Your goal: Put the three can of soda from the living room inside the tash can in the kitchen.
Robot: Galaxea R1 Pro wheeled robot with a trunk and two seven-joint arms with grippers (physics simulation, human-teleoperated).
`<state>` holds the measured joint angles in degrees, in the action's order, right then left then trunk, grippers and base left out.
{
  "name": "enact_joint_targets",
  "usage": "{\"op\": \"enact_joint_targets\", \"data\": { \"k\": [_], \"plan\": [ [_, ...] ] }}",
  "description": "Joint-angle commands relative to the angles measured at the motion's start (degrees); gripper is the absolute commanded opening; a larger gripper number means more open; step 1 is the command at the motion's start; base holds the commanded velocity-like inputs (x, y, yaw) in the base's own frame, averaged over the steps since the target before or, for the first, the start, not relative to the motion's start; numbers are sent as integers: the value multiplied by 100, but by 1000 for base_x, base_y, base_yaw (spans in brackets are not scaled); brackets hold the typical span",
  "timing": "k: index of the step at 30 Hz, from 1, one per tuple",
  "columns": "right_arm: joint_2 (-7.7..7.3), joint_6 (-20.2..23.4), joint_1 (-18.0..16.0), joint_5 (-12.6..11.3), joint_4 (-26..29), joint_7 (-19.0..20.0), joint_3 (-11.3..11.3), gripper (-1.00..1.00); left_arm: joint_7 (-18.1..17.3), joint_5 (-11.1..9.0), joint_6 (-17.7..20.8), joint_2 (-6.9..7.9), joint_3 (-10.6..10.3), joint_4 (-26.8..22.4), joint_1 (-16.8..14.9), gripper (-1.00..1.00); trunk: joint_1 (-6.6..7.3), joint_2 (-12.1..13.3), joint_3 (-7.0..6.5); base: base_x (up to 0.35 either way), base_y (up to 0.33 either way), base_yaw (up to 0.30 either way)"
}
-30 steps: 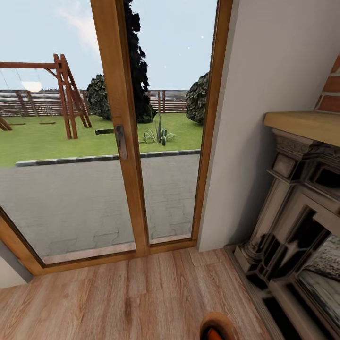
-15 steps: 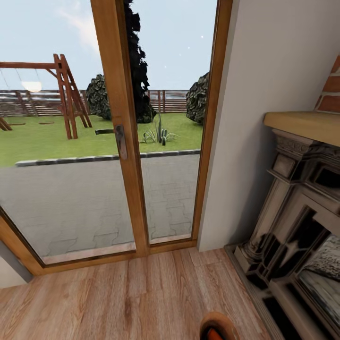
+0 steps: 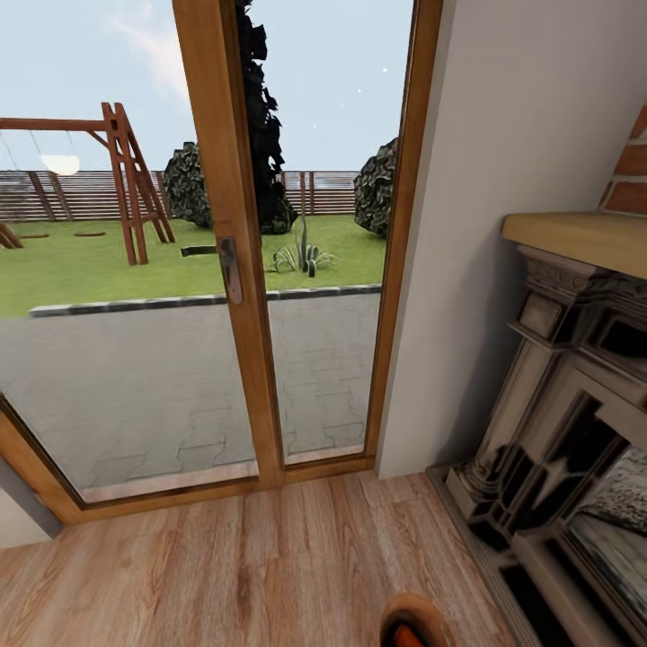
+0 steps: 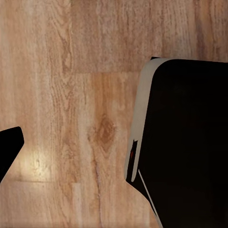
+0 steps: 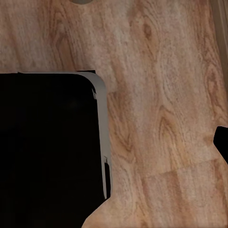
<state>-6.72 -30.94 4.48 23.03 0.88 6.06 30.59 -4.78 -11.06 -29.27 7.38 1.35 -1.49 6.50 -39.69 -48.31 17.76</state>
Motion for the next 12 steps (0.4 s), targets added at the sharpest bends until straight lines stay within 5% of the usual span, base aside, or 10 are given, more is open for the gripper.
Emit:
{"op": "enact_joint_targets", "data": {
  "k": [1,12],
  "plan": [
    [-2,0,0,0,0,0,0,100,0,0,0,1,0,0,0,100,0,0,0,0,0,0],
    [-1,0,0,0,0,0,0,100,-1,2,0,0,5,0,0,100,0,0,0,0,0,0]
  ]
}}
